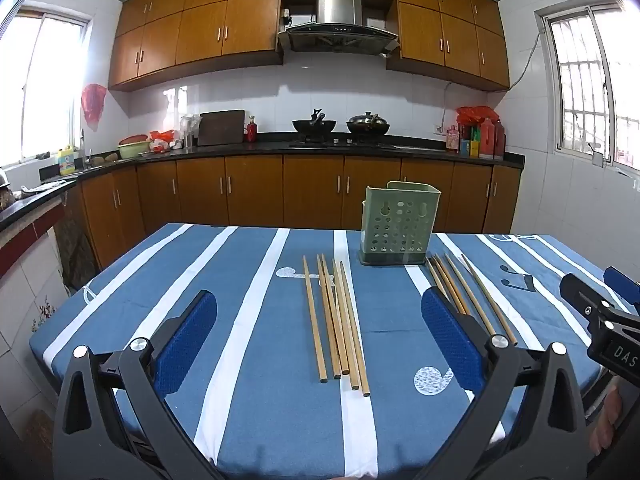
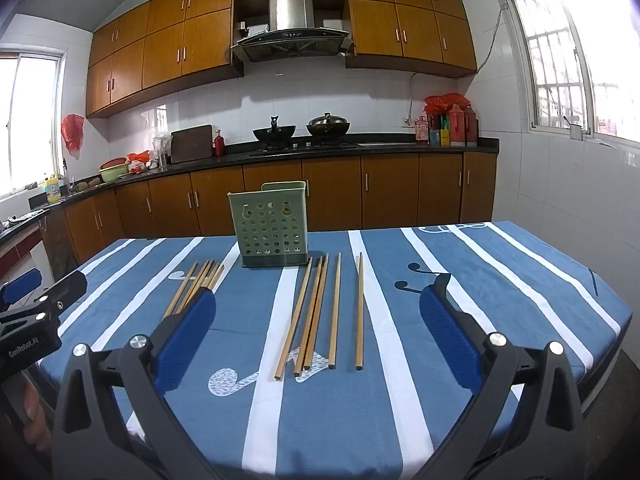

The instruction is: Organize utensils

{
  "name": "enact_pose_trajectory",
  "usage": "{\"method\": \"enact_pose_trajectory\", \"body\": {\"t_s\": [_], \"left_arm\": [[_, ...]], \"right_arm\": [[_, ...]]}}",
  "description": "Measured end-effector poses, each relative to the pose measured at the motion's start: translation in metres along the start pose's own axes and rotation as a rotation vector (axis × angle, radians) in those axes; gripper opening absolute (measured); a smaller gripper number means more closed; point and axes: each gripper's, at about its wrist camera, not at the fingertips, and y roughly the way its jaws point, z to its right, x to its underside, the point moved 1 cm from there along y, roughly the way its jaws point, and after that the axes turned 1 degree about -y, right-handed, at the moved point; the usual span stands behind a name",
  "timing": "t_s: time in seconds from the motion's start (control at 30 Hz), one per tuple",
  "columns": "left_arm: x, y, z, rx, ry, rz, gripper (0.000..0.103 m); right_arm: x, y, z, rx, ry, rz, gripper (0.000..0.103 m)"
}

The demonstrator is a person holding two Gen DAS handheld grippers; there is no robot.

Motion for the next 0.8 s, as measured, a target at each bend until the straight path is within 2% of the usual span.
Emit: {"method": "enact_pose_trajectory", "body": {"t_s": [0.8], "left_arm": [[0.0001, 0.0002, 0.0002, -0.001, 0.004, -0.004, 0.101]], "right_arm": [[0.0010, 0.0017, -0.0003, 0.001, -0.002, -0.004, 0.099]]}}
